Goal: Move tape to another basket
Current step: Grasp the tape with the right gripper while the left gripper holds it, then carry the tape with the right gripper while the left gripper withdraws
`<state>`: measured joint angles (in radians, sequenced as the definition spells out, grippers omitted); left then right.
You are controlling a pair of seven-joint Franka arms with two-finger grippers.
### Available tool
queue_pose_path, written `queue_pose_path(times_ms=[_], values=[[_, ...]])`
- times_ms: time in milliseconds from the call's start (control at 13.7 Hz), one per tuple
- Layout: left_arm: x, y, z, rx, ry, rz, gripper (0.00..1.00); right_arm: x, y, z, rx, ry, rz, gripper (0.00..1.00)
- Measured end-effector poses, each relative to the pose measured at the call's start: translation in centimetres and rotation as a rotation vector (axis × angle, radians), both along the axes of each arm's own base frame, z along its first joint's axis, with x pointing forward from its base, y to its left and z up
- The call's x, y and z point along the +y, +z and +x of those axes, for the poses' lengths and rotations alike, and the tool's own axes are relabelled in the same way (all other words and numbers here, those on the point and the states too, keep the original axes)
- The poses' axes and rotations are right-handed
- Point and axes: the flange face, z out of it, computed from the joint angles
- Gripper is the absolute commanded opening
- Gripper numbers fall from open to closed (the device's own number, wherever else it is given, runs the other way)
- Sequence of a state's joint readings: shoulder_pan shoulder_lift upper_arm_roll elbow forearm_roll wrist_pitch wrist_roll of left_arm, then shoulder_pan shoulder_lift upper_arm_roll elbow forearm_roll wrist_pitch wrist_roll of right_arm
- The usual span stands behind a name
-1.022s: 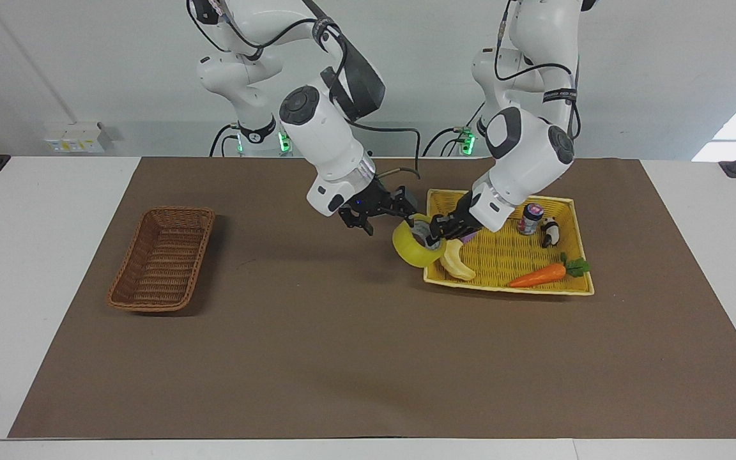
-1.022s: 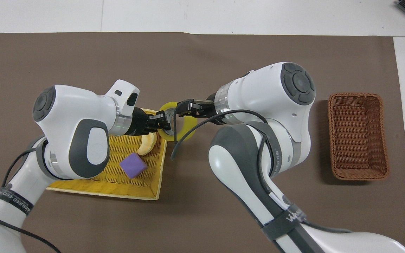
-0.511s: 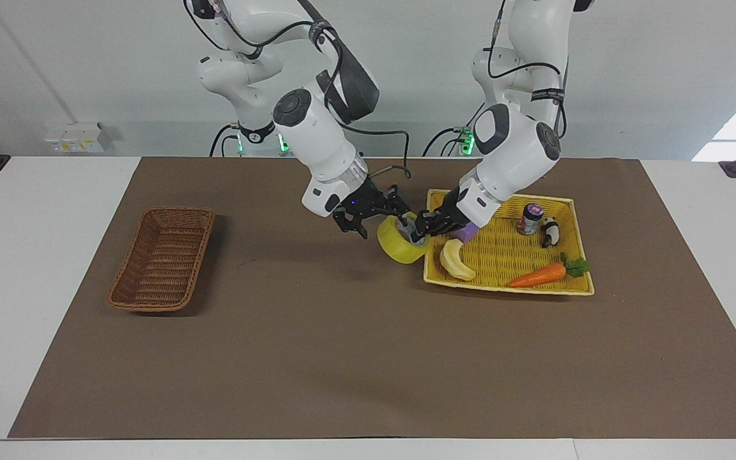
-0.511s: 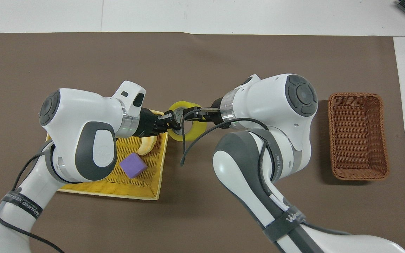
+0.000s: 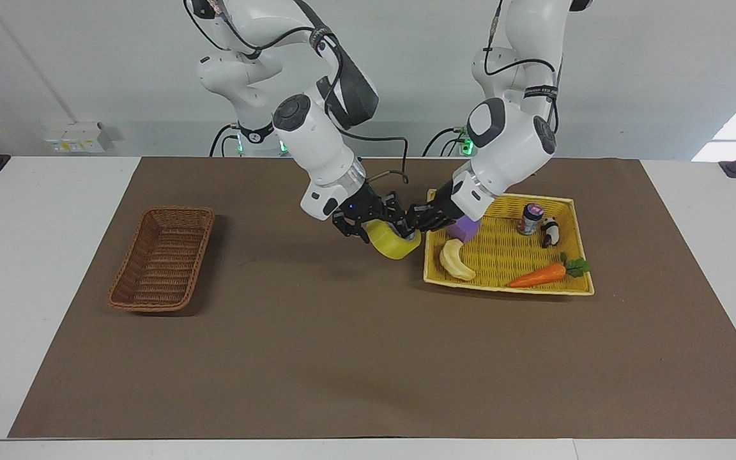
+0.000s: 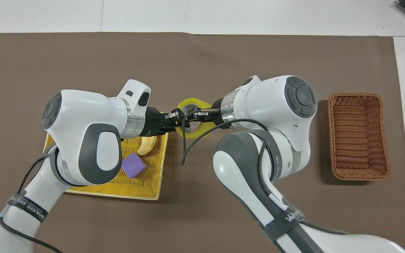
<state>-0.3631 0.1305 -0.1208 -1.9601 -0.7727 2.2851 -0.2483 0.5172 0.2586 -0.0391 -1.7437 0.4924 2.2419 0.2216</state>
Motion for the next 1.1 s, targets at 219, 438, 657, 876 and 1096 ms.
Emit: queue_pose_path(times_ms=[219,438,657,876,1096], values=[[0.4,1.4,0.1,0.004,0.044,-0.011,1.0,-0.7,0.1,0.4,-0.006,-0.014,-0.001,0.0],[1.9,3.0,0.6,0.011,0.111,-0.024,1.0,-0.8,0.5,0.5,-0.014,-0.018,0.006,0.0],[5.0,5.3,1.3,0.006,0.162,-0.038,1.0,-1.1,-0.2,0.6,-0.004,-0.023,0.0,0.0],[9.2,6.3,2.0,0.016,0.139,0.043,1.0,-4.1,-0.2,2.1,-0.016,-0.049,-0.004,0.0],[12.3,8.5,2.4,0.008,0.062,0.193,1.0,-10.1,0.1,4.1,-0.028,-0.054,-0.016,0.0]])
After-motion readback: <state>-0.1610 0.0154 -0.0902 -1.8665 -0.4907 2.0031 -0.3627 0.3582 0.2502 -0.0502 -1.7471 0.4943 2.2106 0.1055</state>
